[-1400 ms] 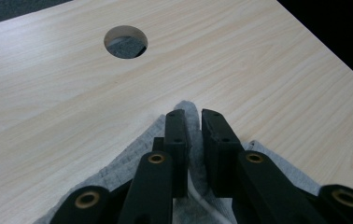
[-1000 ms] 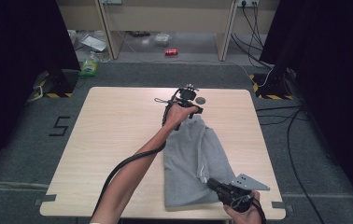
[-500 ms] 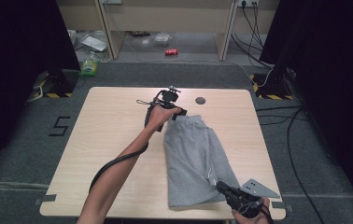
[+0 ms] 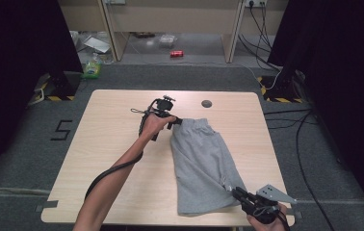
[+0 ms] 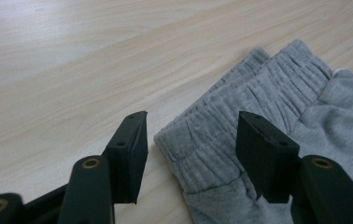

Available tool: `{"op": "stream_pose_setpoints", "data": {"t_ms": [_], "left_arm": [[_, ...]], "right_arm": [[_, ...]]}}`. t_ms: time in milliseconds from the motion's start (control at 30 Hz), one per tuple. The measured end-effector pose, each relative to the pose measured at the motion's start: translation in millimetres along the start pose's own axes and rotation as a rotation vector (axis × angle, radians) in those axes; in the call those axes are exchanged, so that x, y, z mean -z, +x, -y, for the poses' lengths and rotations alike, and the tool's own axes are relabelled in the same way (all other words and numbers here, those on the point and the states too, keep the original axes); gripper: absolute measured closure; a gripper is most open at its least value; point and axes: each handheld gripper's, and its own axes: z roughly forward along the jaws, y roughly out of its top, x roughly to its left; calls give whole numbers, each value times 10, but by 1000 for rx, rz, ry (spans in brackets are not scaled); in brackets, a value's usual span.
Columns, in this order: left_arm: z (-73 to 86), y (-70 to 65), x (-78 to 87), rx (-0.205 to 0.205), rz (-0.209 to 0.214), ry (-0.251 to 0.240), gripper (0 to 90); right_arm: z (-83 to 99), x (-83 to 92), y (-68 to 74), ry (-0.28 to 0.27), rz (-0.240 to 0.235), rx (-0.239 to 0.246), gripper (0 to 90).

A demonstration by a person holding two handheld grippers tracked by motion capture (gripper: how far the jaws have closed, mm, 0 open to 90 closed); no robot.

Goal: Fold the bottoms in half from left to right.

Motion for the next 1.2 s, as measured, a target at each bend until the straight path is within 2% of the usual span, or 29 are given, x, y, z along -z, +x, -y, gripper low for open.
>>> {"op": "stream_pose_setpoints", "data": {"t_ms": [100,167,233,300,500,700,800,967,1033,1067,1133,1200], "left_arm": [[29,29,22,8,3,-4,422],[44,44,31,12,0,-7,413],[65,47,45,20,10,-15,407],[84,39,58,10,11,-15,399],[118,54,80,20,22,-23,383],[162,55,45,23,28,-20,368],[177,61,26,32,30,-29,362],[188,76,6,42,33,-33,357],[188,77,3,40,32,-32,357],[186,74,4,39,32,-35,357],[179,63,7,37,36,-49,357],[175,50,6,36,39,-53,355]], "right_arm": [[-41,39,-22,-27,12,-15,676],[-96,36,-41,-43,14,-8,675],[-170,-24,-68,-46,20,1,674],[-236,-115,-105,-33,22,-3,655],[-486,-498,-211,25,27,27,614],[-678,-894,-371,90,38,7,570],[-718,-1073,-400,127,32,-5,532],[-778,-1314,-428,176,23,-19,532],[-795,-1387,-455,198,28,-27,559],[-796,-1430,-475,209,27,-42,605],[-794,-1474,-498,226,38,-18,763],[-804,-1465,-520,217,28,-3,853]]}}
